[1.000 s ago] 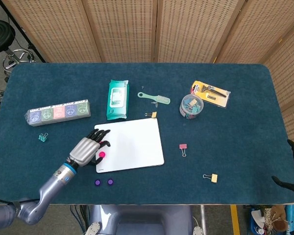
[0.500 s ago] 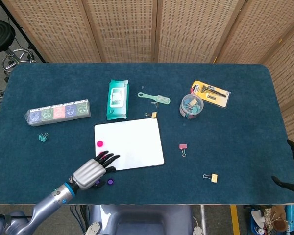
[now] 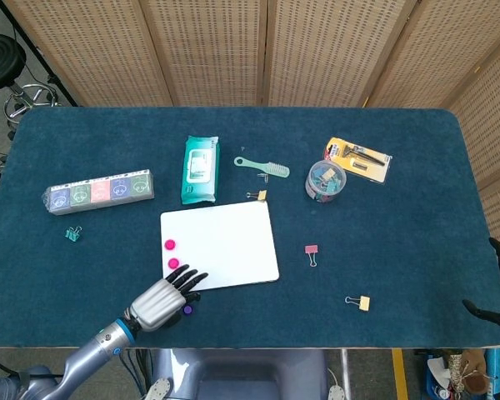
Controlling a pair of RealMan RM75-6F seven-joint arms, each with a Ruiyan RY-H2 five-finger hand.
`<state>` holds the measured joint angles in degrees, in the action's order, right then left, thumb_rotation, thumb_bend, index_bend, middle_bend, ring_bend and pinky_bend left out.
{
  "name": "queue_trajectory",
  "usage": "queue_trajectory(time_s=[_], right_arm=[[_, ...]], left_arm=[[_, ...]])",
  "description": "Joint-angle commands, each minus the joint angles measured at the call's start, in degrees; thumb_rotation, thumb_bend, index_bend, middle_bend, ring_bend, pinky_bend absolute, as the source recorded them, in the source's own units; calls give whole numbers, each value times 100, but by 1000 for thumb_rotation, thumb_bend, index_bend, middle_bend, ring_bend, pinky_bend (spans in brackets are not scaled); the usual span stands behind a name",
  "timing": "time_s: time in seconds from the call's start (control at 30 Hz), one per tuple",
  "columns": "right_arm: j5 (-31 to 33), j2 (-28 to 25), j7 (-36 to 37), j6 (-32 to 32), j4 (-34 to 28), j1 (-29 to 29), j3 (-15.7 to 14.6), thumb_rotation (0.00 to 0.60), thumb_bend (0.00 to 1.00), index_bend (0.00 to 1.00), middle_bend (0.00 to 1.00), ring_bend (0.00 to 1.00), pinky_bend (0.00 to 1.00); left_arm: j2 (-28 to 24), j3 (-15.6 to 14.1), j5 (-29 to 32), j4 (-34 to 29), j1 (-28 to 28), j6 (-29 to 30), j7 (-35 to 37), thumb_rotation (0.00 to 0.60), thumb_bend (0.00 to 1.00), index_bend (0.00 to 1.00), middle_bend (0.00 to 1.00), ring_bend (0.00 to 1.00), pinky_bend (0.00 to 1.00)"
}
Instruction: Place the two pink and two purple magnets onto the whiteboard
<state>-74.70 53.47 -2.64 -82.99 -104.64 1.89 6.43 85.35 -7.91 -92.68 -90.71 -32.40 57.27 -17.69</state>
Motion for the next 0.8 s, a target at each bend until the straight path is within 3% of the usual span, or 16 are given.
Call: queue_trajectory(time_s=[0.03, 0.8], right_arm=[[5, -1, 5, 0, 0, -1, 2, 600, 0, 0, 0, 0, 0], [20, -11, 22, 15, 9, 4, 5, 600, 0, 0, 0, 0, 0]], left_arm=[[31, -2, -3, 22, 18, 2, -7, 600, 338, 344, 0, 0, 0], [383, 21, -61, 445, 121, 68, 27, 600, 338, 362, 0, 0, 0]])
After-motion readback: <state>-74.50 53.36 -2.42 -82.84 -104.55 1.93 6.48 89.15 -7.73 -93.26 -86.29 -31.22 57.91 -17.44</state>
